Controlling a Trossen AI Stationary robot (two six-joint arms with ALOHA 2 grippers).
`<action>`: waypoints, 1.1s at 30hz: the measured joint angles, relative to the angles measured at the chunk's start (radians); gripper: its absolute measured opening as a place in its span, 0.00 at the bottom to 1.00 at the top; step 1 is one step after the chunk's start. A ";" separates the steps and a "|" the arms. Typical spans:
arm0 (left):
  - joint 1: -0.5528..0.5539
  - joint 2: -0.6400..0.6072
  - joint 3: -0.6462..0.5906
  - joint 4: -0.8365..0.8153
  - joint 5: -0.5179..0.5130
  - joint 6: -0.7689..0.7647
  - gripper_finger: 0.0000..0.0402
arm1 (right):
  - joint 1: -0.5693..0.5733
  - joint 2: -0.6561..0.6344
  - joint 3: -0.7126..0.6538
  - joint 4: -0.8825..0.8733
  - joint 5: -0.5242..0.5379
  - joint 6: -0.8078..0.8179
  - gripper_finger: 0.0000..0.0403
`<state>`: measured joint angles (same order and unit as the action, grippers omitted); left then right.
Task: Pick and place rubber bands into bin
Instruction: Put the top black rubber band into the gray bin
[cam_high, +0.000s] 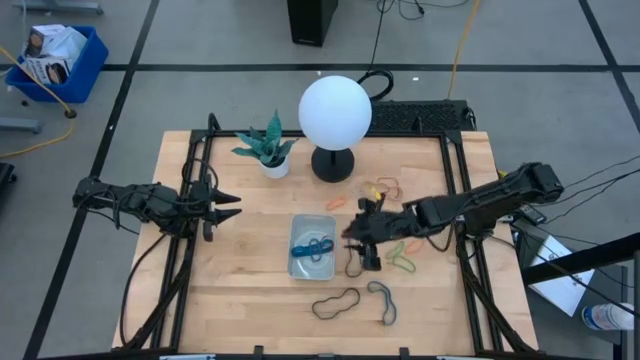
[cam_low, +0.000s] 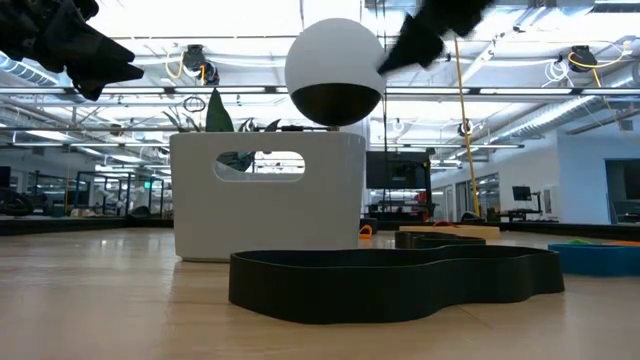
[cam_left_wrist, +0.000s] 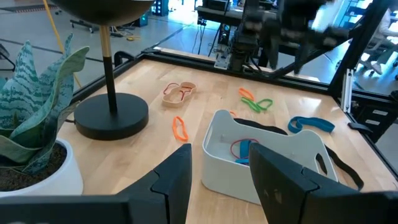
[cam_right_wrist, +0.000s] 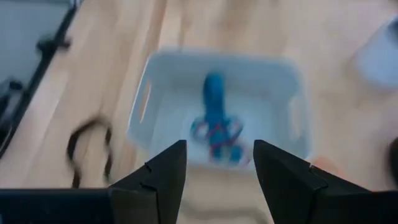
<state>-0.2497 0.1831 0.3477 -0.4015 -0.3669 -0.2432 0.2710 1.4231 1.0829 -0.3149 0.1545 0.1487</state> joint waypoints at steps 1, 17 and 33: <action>0.000 0.000 0.000 0.000 0.000 0.001 0.41 | 0.014 0.002 -0.025 0.000 0.000 0.003 0.45; 0.000 0.000 0.000 -0.009 -0.001 -0.005 0.41 | 0.131 0.106 -0.226 0.237 0.013 0.037 0.45; 0.000 0.000 0.000 -0.017 -0.001 -0.030 0.41 | 0.163 0.294 -0.225 0.239 -0.027 0.024 0.45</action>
<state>-0.2497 0.1829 0.3477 -0.4183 -0.3679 -0.2733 0.4338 1.7173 0.8577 -0.0758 0.1271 0.1724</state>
